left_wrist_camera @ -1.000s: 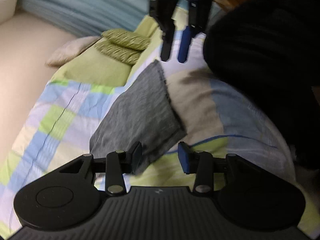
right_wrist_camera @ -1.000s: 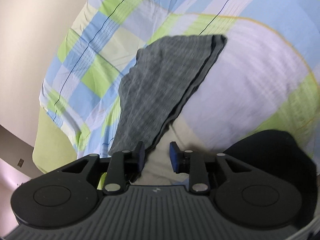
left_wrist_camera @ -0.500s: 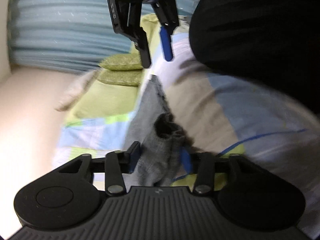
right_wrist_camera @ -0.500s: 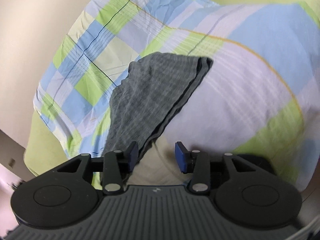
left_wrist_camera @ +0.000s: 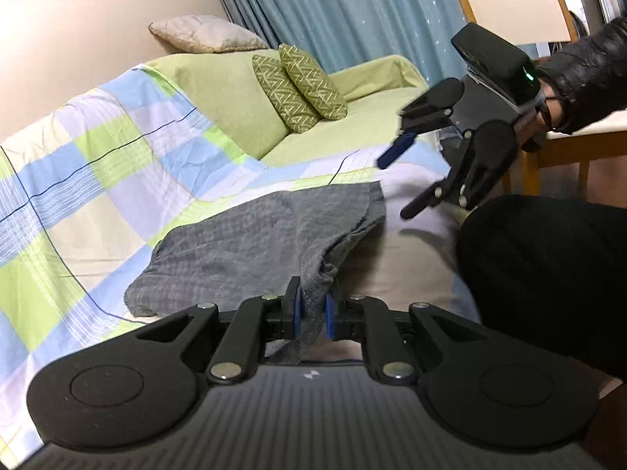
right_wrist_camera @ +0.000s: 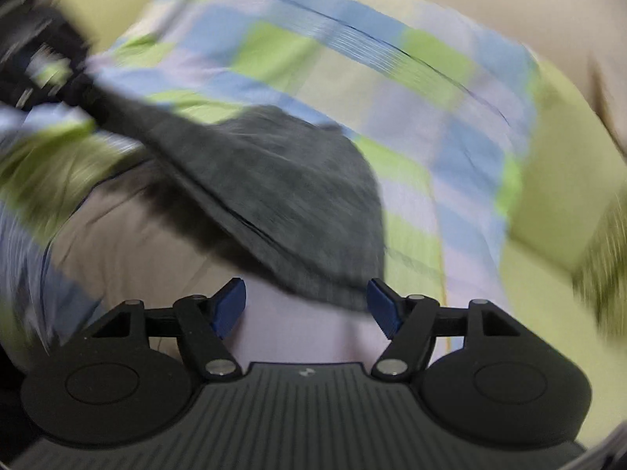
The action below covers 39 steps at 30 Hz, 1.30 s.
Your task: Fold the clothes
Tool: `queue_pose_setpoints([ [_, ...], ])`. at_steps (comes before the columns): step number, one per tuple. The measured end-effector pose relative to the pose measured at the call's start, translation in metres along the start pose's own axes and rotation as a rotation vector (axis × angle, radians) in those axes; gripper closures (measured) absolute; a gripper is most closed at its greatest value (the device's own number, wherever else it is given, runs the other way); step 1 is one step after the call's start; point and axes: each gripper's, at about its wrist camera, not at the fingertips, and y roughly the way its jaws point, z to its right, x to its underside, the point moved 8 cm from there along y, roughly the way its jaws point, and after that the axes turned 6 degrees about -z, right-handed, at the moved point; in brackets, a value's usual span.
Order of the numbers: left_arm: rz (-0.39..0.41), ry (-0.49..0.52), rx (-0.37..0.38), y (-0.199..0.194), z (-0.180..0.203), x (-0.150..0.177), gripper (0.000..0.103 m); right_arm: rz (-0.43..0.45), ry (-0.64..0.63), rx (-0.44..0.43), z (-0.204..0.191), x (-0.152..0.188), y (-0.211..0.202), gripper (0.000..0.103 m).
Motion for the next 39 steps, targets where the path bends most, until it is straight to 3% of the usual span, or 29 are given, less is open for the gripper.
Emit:
queue_pose_setpoints([
  [3, -0.007, 0.014, 0.004, 0.005, 0.002, -0.004, 0.089, 0.073, -0.223, -0.022, -0.031, -0.019, 0.010, 0.033],
  [7, -0.023, 0.060, 0.019, 0.008, 0.010, -0.009, 0.089, 0.105, -0.432, 0.046, -0.042, -0.018, 0.025, 0.037],
  [11, -0.041, 0.090, 0.023, 0.011, 0.013, -0.008, 0.089, 0.093, -0.565, 0.113, -0.022, -0.002, 0.036, 0.044],
  [15, -0.101, 0.217, -0.013, 0.018, 0.029, 0.005, 0.089, 0.074, -0.671, 0.148, -0.005, 0.022, 0.044, 0.049],
  [18, -0.123, 0.258, -0.021, 0.027, 0.038, 0.009, 0.089, 0.061, -0.726, 0.169, 0.007, 0.033, 0.048, 0.051],
  [19, -0.127, 0.262, -0.021, 0.030, 0.040, 0.009, 0.089, 0.048, -0.750, 0.170, 0.012, 0.037, 0.050, 0.060],
  [20, -0.128, 0.258, -0.021, 0.032, 0.041, 0.009, 0.089, 0.039, -0.762, 0.170, 0.013, 0.038, 0.052, 0.069],
  [24, -0.120, 0.224, -0.026, 0.033, 0.038, 0.009, 0.089, -0.009, -0.826, 0.143, 0.022, 0.048, 0.060, 0.083],
  [26, -0.120, 0.199, -0.027, 0.034, 0.033, 0.009, 0.089, -0.022, -0.845, 0.124, 0.022, 0.051, 0.064, 0.099],
  [27, -0.122, 0.185, -0.025, 0.033, 0.031, 0.010, 0.089, -0.039, -0.849, 0.111, 0.022, 0.052, 0.066, 0.101],
  [32, -0.109, 0.112, -0.033, 0.005, 0.014, 0.008, 0.091, -0.101, -0.752, 0.104, 0.025, 0.042, 0.058, 0.102],
  [36, -0.099, 0.097, -0.037, -0.048, 0.016, 0.008, 0.092, -0.102, -0.695, 0.082, 0.013, 0.019, 0.011, 0.102],
  [39, -0.115, 0.075, -0.022, -0.084, 0.029, 0.018, 0.092, -0.118, -0.718, 0.001, -0.019, 0.014, -0.033, 0.102],
])
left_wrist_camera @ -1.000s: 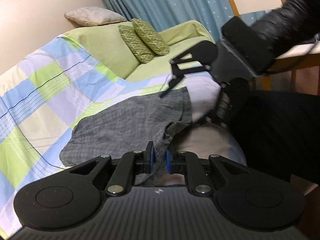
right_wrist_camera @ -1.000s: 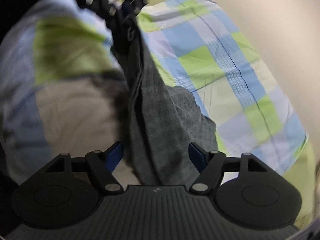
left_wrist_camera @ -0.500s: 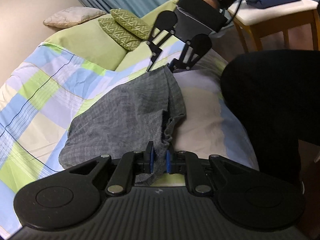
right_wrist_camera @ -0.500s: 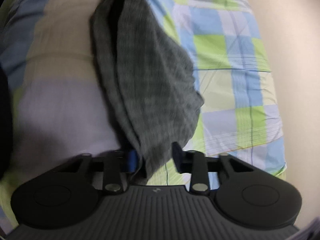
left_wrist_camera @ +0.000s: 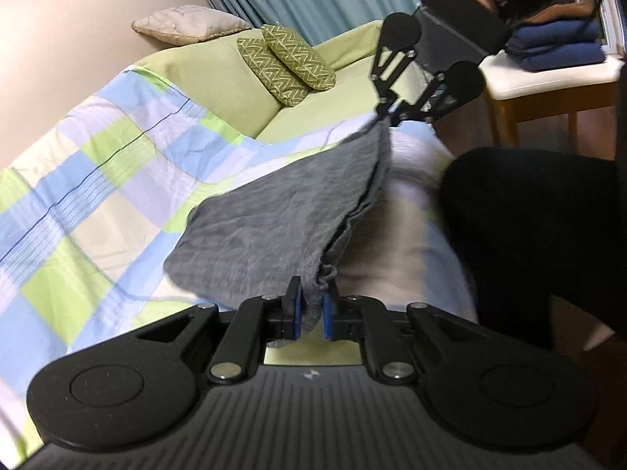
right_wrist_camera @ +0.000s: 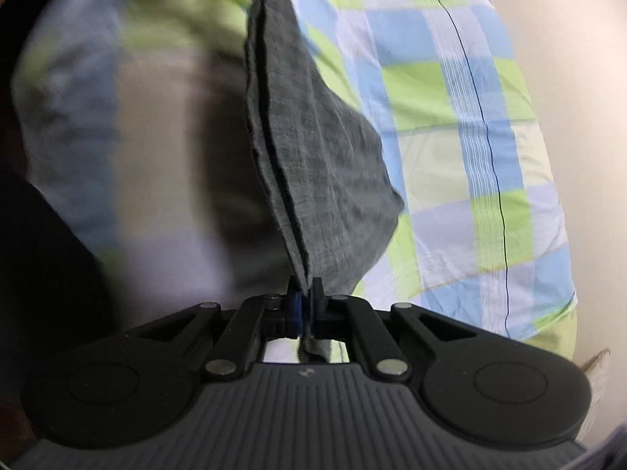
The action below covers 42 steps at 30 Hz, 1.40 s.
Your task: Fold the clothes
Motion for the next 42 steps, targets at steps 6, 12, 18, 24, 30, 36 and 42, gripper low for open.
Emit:
queue_pose_setpoints([
  [6, -0.043, -0.036, 0.026, -0.020, 0.021, 0.028, 0.094, -0.045, -0.043, -0.104, -0.041, -0.014, -0.019, 0.102],
  [12, 0.038, -0.093, -0.003, -0.005, -0.033, 0.002, 0.094, -0.036, -0.019, -0.158, 0.023, -0.033, -0.021, 0.102],
  [18, 0.032, 0.079, -0.018, 0.018, -0.018, 0.015, 0.070, -0.055, -0.029, -0.295, 0.068, -0.046, -0.001, 0.102],
  [24, 0.040, 0.377, -0.098, 0.038, 0.069, 0.055, 0.046, -0.064, 0.016, -0.331, 0.061, -0.043, -0.003, 0.102],
  [30, 0.066, 0.712, -0.313, 0.063, 0.111, 0.087, 0.029, -0.099, 0.068, -0.313, 0.041, -0.031, -0.008, 0.102],
  [36, 0.179, 0.802, -0.473, 0.079, 0.126, 0.072, 0.025, -0.087, 0.209, -0.291, 0.011, -0.022, -0.024, 0.102],
  [42, 0.238, 0.781, -0.540, 0.091, 0.120, 0.055, 0.024, -0.061, 0.316, -0.250, -0.010, -0.009, -0.033, 0.101],
])
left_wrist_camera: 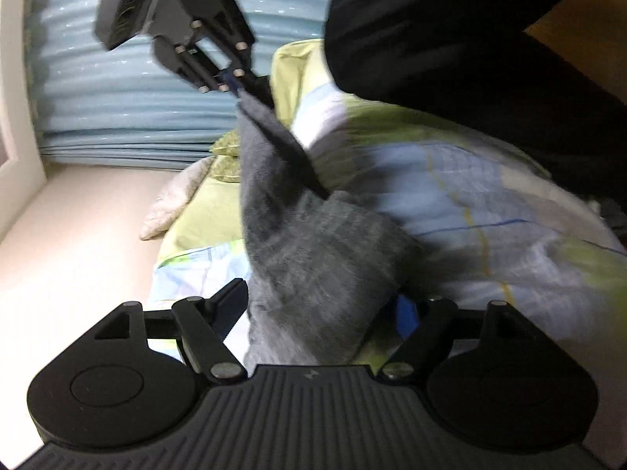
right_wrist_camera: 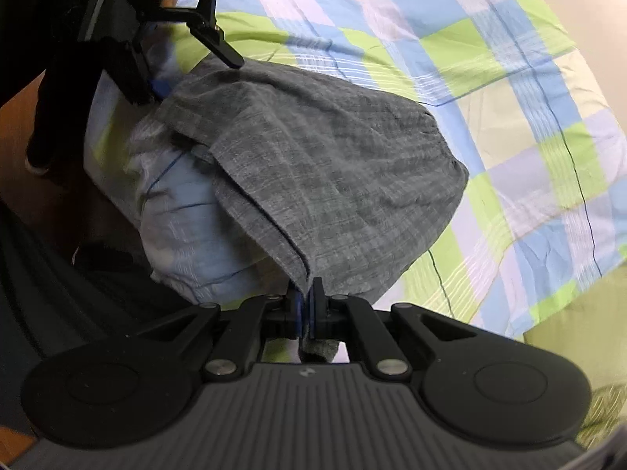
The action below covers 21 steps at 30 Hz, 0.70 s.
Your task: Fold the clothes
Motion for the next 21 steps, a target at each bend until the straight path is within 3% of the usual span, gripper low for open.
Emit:
queue_pose_setpoints([
  [4, -0.013, -0.135, 0.013, -0.008, -0.029, 0.009, 0.050, 0.009, 0.029, 0.000, 0.002, 0.004, 0.000, 0.101],
  [6, -0.046, -0.177, 0.014, -0.016, -0.041, 0.018, 0.050, 0.016, 0.031, 0.003, 0.004, 0.005, -0.001, 0.101],
  [8, -0.081, -0.194, 0.016, -0.024, -0.048, 0.027, 0.044, 0.022, 0.035, -0.001, 0.006, 0.004, -0.001, 0.101],
  [11, -0.079, -0.128, 0.055, -0.030, -0.035, 0.030, 0.030, 0.022, 0.029, -0.005, 0.005, 0.004, 0.002, 0.101],
  [14, -0.044, -0.032, 0.081, -0.031, -0.016, 0.025, 0.026, 0.018, 0.016, -0.007, 0.003, 0.004, 0.003, 0.102],
  [17, -0.013, 0.043, 0.050, -0.022, -0.005, 0.018, 0.025, 0.023, 0.022, -0.001, 0.005, 0.004, -0.001, 0.101],
  [19, 0.004, 0.031, 0.044, -0.018, -0.006, 0.015, 0.026, 0.024, 0.027, 0.003, 0.006, 0.005, -0.002, 0.101],
  [21, 0.021, 0.000, 0.059, -0.014, -0.009, 0.012, 0.040, 0.023, 0.030, 0.008, 0.006, 0.005, -0.003, 0.101],
])
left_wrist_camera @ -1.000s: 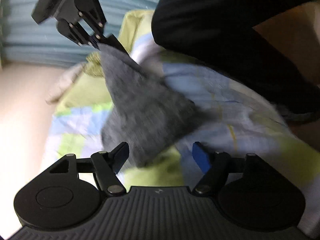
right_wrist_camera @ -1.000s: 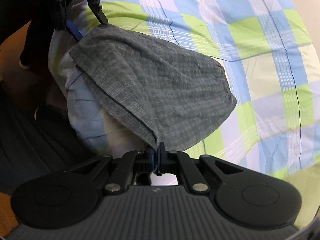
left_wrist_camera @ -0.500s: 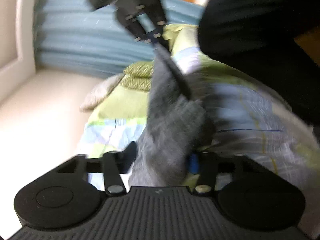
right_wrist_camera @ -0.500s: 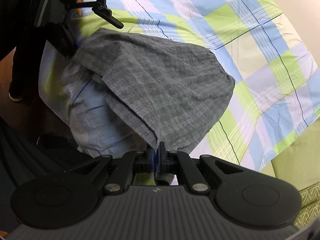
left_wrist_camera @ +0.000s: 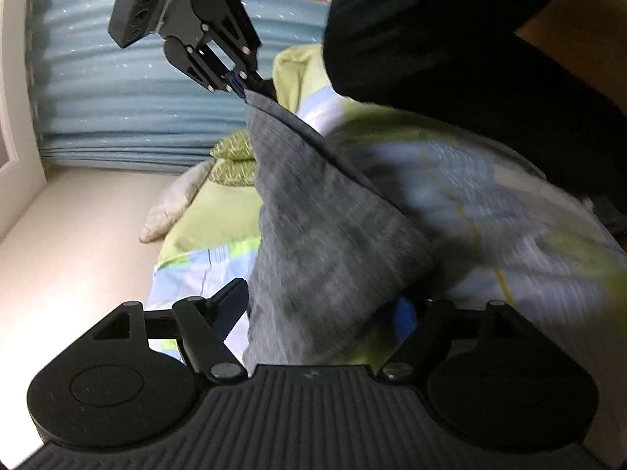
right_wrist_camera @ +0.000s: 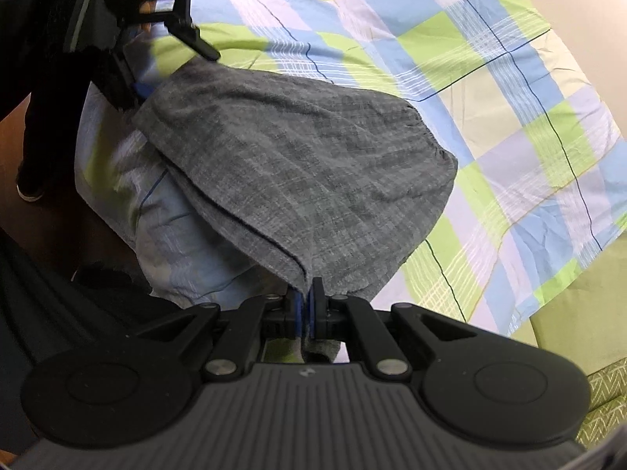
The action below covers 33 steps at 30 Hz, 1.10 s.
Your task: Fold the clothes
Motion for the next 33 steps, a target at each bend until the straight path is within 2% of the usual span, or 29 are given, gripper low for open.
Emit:
queue_pose_setpoints([
  [2, 0.007, -0.027, 0.033, 0.000, -0.004, -0.001, 0.079, 0.000, -0.001, 0.004, 0.000, 0.000, -0.001, 0.101],
  [5, 0.016, -0.082, 0.073, -0.014, -0.017, -0.001, 0.093, 0.008, 0.000, 0.011, 0.000, -0.001, -0.003, 0.101],
  [8, -0.015, -0.225, 0.137, -0.025, -0.039, 0.004, 0.096, 0.012, 0.002, -0.004, -0.001, -0.001, -0.004, 0.101],
  [9, -0.025, -0.283, 0.157, -0.026, -0.049, 0.006, 0.096, 0.011, -0.002, -0.013, -0.002, -0.001, -0.004, 0.101],
  [13, -0.092, -0.645, 0.282, -0.006, -0.111, 0.023, 0.096, 0.013, -0.046, -0.026, 0.005, -0.008, -0.009, 0.102],
  [17, -0.176, -0.963, 0.454, 0.048, -0.153, 0.065, 0.097, 0.029, -0.061, -0.005, 0.037, -0.022, -0.012, 0.102],
  [19, -0.224, -1.105, 0.541, 0.076, -0.168, 0.087, 0.097, 0.038, -0.066, 0.006, 0.075, -0.041, -0.003, 0.102],
  [21, -0.258, -1.178, 0.562, 0.101, -0.170, 0.107, 0.097, 0.037, -0.052, -0.013, 0.095, -0.053, 0.010, 0.102],
  [24, -0.324, -1.297, 0.620, 0.145, -0.162, 0.144, 0.097, 0.022, 0.005, -0.095, 0.143, -0.075, 0.056, 0.102],
  [26, -0.351, -1.411, 0.650, 0.164, -0.152, 0.169, 0.094, 0.006, 0.047, -0.151, 0.158, -0.082, 0.081, 0.101],
  [28, -0.373, -1.526, 0.683, 0.179, -0.143, 0.191, 0.087, 0.009, 0.117, -0.200, 0.175, -0.084, 0.110, 0.100],
  [29, -0.380, -1.571, 0.691, 0.184, -0.140, 0.199, 0.069, 0.012, 0.167, -0.222, 0.184, -0.083, 0.123, 0.092],
  [31, -0.395, -1.676, 0.635, 0.182, -0.139, 0.222, 0.059, 0.030, 0.267, -0.258, 0.200, -0.079, 0.142, 0.079],
  [33, -0.381, -1.773, 0.587, 0.175, -0.141, 0.242, 0.059, 0.094, 0.409, -0.282, 0.215, -0.070, 0.145, 0.077],
])
